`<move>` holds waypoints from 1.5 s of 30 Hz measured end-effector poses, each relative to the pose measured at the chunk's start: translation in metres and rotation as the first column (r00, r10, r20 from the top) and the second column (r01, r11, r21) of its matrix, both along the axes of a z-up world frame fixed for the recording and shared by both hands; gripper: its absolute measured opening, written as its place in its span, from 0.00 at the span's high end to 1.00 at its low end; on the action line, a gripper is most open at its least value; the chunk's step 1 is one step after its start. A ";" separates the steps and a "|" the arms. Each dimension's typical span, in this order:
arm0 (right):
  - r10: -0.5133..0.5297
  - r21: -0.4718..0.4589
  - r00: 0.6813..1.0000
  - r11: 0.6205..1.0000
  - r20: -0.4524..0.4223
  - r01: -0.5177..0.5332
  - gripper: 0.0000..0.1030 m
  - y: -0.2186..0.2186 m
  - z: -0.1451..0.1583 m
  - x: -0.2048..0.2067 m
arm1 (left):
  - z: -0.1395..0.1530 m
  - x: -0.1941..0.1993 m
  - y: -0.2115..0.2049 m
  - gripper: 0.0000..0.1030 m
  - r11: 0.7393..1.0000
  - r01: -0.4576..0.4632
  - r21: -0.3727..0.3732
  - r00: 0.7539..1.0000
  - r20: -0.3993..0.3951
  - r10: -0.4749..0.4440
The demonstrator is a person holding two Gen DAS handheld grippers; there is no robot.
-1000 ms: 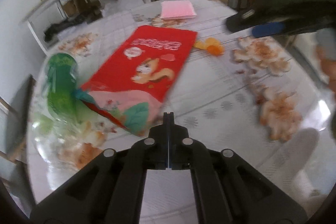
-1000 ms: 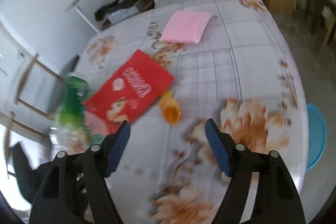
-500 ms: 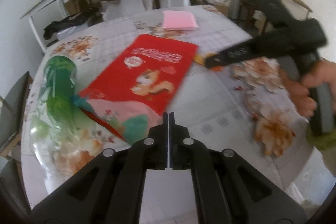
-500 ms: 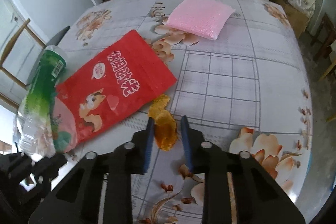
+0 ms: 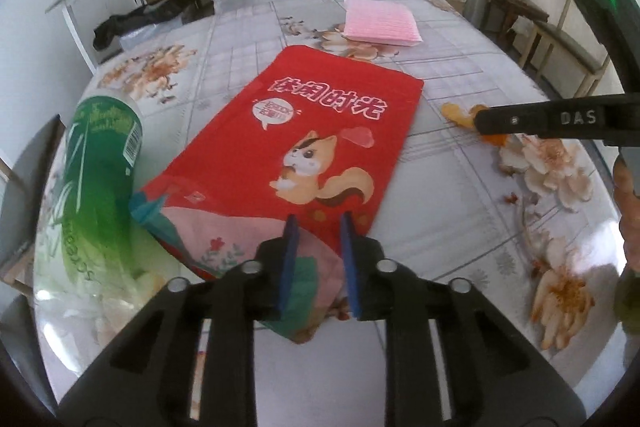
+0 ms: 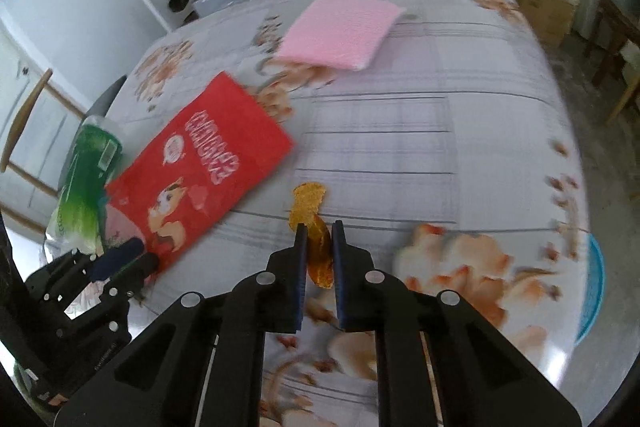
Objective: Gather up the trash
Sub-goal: 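Grasp the red snack bag's edge with the left tool, then lift the red snack bag off the table with the left tool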
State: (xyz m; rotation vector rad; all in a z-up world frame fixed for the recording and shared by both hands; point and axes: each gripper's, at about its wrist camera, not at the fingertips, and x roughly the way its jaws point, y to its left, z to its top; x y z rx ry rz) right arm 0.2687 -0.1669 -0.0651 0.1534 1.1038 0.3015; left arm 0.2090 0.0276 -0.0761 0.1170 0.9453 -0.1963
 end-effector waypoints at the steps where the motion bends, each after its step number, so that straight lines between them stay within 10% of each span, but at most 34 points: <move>1: -0.020 0.019 1.000 1.000 0.004 0.020 0.88 -0.009 0.003 -0.002 | 0.000 -0.002 -0.001 0.84 1.000 0.000 -0.017 1.000 -0.007 0.000; 11: -0.087 0.160 0.996 0.984 0.029 0.082 0.88 -0.039 0.026 -0.017 | 0.001 -0.021 -0.037 0.84 0.968 0.112 -0.226 0.983 -0.116 -0.141; 18: -0.049 0.246 0.997 0.967 -0.055 0.061 0.88 -0.025 0.006 -0.043 | -0.002 -0.053 -0.045 0.75 0.853 0.167 -0.495 0.933 -0.200 -0.298; 23: -0.007 0.287 0.996 0.957 -0.085 0.031 0.88 -0.014 -0.001 -0.057 | 0.020 -0.067 -0.016 0.62 0.857 0.169 -0.487 0.969 -0.075 -0.234; 29: 0.040 0.252 0.994 0.968 -0.103 -0.013 0.88 0.005 -0.009 -0.066 | 0.014 -0.050 0.014 0.53 0.970 -0.023 -0.241 0.996 -0.087 0.002; 36: 0.029 0.247 0.993 0.969 -0.117 0.000 0.88 0.007 -0.017 -0.068 | 0.007 -0.050 0.019 0.53 0.953 -0.031 -0.300 0.988 -0.152 -0.015; 45: 0.013 0.268 0.994 0.963 -0.110 0.017 0.88 -0.001 -0.021 -0.069 | 0.011 -0.046 0.029 0.50 0.856 -0.037 -0.515 0.983 -0.172 -0.061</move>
